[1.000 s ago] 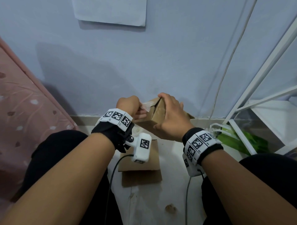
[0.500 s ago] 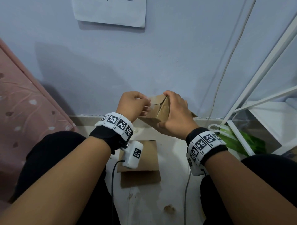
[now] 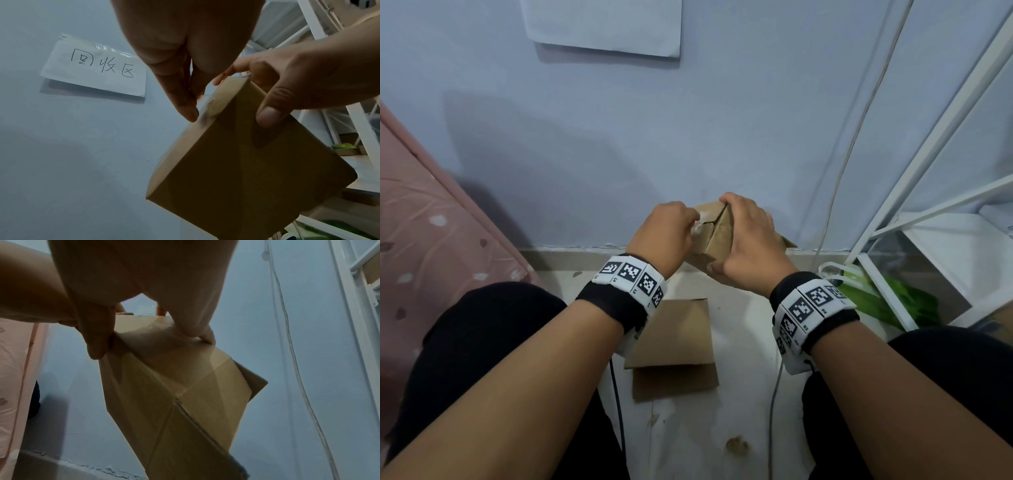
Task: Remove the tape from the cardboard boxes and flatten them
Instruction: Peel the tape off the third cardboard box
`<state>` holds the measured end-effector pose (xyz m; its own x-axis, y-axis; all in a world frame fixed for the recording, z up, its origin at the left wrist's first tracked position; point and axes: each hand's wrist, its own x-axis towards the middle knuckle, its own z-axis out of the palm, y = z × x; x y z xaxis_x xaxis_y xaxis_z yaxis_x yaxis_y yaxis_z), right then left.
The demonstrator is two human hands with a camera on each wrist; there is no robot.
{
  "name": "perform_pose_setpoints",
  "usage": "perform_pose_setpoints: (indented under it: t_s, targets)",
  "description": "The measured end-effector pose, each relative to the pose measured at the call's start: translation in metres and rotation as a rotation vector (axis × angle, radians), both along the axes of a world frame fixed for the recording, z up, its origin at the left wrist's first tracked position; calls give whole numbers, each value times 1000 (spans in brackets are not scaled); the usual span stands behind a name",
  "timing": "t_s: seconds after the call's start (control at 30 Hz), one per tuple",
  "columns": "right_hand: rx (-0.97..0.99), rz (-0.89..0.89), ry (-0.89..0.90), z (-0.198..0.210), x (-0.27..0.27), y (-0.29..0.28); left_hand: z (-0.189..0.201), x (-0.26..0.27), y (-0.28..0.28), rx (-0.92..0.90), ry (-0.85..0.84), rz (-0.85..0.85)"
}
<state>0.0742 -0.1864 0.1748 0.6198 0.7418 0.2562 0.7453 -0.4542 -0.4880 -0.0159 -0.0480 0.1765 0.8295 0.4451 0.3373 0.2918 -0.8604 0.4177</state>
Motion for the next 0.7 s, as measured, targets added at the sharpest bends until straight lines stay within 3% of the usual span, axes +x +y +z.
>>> perform_pose_setpoints:
  t_s: [0.2, 0.33, 0.57, 0.7]
  targets:
    - [-12, -7, -2, 0, 2, -4, -1, 3, -3, -135, 17, -77]
    - [-28, -16, -3, 0, 4, -7, 4, 0, -8, -426, 3, -69]
    - [-24, 32, -22, -1, 4, -13, 4, -1, 1, -911, -222, 15]
    - [-29, 69, -49, -6, 5, -14, 10, -1, 2, -1095, -254, 66]
